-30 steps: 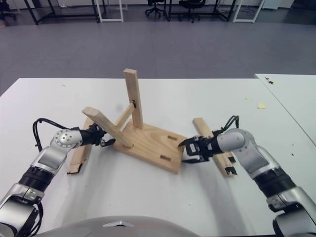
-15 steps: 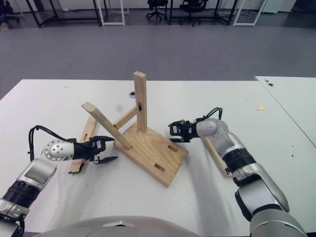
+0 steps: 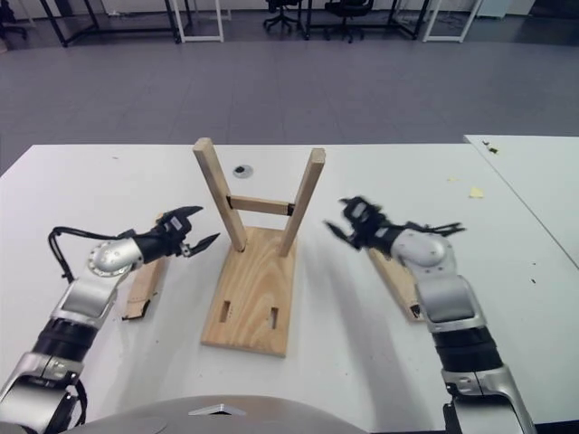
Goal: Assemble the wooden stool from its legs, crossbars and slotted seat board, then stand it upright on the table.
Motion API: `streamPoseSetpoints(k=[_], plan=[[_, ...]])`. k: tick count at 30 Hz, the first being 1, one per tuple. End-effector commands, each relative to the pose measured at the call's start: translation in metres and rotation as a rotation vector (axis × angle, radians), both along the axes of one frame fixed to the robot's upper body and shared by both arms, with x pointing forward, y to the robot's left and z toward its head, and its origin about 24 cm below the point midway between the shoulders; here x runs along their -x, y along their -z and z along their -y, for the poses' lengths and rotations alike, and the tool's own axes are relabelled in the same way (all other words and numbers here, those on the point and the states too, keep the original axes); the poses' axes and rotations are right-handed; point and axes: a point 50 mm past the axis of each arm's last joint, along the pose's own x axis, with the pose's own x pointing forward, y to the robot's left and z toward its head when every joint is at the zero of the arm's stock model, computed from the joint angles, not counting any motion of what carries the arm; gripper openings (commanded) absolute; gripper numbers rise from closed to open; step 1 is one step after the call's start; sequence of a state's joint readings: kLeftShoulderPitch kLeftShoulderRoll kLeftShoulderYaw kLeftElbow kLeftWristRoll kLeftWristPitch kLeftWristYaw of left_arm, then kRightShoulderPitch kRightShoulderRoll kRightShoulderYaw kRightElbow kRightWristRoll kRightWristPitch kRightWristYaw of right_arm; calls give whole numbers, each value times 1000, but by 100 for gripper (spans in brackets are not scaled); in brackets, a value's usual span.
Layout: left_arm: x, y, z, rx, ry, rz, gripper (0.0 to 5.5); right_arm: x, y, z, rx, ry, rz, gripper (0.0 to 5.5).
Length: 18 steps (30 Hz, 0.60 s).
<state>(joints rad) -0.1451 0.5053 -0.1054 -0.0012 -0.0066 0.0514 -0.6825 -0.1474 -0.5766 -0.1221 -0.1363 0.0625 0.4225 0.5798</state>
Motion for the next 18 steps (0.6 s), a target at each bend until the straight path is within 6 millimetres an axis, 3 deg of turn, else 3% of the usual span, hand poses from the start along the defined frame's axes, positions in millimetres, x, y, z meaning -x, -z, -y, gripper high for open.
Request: streamPoseSetpoints(k=[1, 4, 9, 18], plan=[[15, -9, -1, 99, -98, -2, 374, 21, 30, 52, -105, 295, -127, 294], [23, -9, 3, 126, -135, -25, 374, 34, 51, 68, -146, 344, -220, 294], [28, -2, 8, 65, -131, -36, 374, 50, 69, 77, -151, 310, -349, 294], [29, 2, 10, 37, -134, -38, 374, 59, 82, 59, -207, 241, -410, 294]])
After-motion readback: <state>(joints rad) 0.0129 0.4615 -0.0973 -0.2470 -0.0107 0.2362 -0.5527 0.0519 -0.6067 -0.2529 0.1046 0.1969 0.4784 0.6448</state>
